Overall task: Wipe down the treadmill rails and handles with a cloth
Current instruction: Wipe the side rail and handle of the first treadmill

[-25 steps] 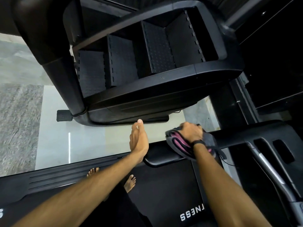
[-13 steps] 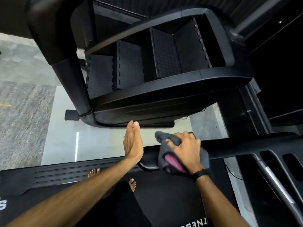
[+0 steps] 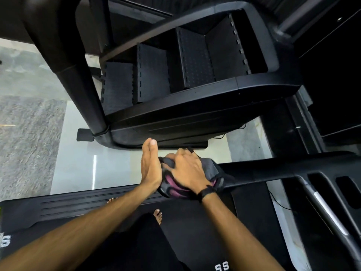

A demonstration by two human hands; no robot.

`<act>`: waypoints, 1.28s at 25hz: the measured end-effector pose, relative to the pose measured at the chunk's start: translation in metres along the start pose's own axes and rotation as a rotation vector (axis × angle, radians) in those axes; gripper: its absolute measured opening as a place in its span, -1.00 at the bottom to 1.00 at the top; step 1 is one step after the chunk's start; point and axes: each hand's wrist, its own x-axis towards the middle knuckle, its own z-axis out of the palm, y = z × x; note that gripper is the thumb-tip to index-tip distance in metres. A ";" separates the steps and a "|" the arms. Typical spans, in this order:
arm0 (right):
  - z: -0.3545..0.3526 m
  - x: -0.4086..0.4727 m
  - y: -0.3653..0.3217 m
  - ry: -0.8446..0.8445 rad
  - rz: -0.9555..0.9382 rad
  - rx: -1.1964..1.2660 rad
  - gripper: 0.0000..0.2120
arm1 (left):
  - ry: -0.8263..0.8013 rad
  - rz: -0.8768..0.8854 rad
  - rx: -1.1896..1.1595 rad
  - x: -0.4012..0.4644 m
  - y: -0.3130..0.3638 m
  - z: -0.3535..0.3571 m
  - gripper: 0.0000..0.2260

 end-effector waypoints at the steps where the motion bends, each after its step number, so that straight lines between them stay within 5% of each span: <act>1: 0.001 -0.019 0.008 0.076 -0.005 0.021 -0.48 | -0.018 -0.001 -0.004 0.000 0.000 0.000 -0.40; 5: -0.006 -0.048 0.083 0.266 0.135 -0.050 -0.49 | -0.065 -0.024 0.110 0.001 0.002 0.002 -0.39; 9: -0.029 -0.009 0.139 0.054 0.435 -0.028 -0.51 | -0.173 0.011 0.210 0.003 0.001 0.001 -0.42; 14: -0.010 0.035 0.081 -0.199 0.359 -0.106 -0.45 | -0.244 0.053 0.297 -0.002 0.008 0.000 -0.53; 19: 0.003 -0.018 0.036 0.158 0.200 -0.098 -0.42 | -0.601 -0.072 0.803 0.003 0.012 -0.001 -0.20; 24: 0.001 -0.052 0.084 0.346 0.284 -0.074 -0.46 | -0.668 0.001 1.076 -0.011 0.025 0.002 -0.22; 27: -0.017 -0.033 0.139 0.242 0.436 -0.070 -0.50 | -0.636 -0.039 1.020 -0.015 0.023 -0.001 -0.28; 32: -0.024 0.038 0.144 -0.244 0.466 -0.021 -0.39 | -0.381 0.044 0.621 -0.017 0.010 -0.005 -0.08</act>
